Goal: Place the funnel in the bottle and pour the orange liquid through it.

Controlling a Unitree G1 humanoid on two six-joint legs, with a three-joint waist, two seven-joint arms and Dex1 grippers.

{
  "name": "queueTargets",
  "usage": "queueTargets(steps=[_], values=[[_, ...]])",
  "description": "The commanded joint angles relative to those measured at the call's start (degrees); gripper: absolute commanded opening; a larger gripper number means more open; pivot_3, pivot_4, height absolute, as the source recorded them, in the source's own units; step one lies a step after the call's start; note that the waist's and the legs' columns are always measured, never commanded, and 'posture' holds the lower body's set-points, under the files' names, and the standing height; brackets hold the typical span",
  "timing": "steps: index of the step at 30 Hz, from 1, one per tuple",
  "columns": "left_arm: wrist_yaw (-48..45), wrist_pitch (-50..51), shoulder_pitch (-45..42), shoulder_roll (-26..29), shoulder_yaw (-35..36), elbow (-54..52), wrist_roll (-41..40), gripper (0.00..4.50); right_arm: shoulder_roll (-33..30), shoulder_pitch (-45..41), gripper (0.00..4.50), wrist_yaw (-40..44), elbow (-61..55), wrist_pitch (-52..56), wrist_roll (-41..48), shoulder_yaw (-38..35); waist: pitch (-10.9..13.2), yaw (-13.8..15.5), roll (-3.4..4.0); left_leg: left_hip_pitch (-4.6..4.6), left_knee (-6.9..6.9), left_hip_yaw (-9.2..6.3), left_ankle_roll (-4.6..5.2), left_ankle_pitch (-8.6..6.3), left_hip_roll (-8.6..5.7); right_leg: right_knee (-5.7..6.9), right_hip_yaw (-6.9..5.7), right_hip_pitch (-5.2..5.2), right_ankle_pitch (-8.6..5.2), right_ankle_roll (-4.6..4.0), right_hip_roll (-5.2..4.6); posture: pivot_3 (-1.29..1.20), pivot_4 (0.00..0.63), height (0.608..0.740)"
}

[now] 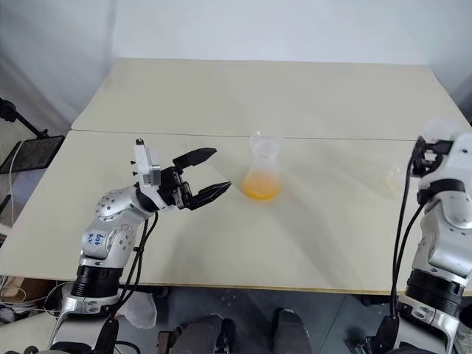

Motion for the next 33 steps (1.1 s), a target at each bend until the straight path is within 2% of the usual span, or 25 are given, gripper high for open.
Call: queueTargets(steps=[1, 3, 9, 24, 33], values=[[0.0, -1.0, -0.5, 0.0, 0.4, -0.7, -0.5, 4.5, -1.4, 0.1, 2.46, 0.7, 0.5, -4.5, 2.6, -1.2, 0.0, -0.2, 0.0, 0.02, 0.0, 0.0, 0.0, 0.0, 0.03, 0.02, 0.01, 0.0, 0.0, 0.0, 0.02, 0.0, 0.15, 0.74], [0.1, -1.0, -0.4, -0.1, 0.3, -0.8, -0.4, 4.5, -1.1, 0.3, 2.46, 1.5, 1.5, -4.1, 5.0, -1.7, 0.0, -0.2, 0.0, 0.04, -0.02, 0.01, 0.0, 0.0, 0.05, 0.02, 0.02, 0.0, 0.0, 0.0, 0.05, 0.0, 0.15, 0.74], [0.1, -1.0, -0.6, -0.1, 0.4, -0.7, -0.4, 4.5, -0.5, 0.5, 4.46, -0.1, 0.0, -3.5, 9.9, -2.7, 0.0, 0.0, 0.0, 0.02, 0.01, 0.0, 0.0, 0.0, 0.04, 0.01, 0.06, 0.01, 0.0, 0.0, 0.01, 0.0, 0.15, 0.74], [-0.9, 0.1, -0.6, 0.6, 0.4, -0.1, -0.9, 4.5, -3.0, 4.7, 4.46, -2.3, -14.0, 1.3, 16.2, -4.1, 0.0, 0.4, 0.0, -0.01, 0.04, -0.05, 0.0, 0.0, 0.02, -0.03, 0.13, 0.04, 0.0, 0.0, -0.02, 0.0, 0.15, 0.74], [-3.1, 0.2, -1.4, 3.0, 0.6, 2.3, -0.3, 4.5, -6.7, 9.4, 4.46, -1.7, -20.9, -4.9, 11.8, -5.5, 0.0, 0.9, 0.0, 0.01, 0.05, 0.0, 0.0, 0.0, 0.02, -0.04, 0.12, 0.03, 0.0, 0.0, 0.0, 0.0, 0.15, 0.74]])
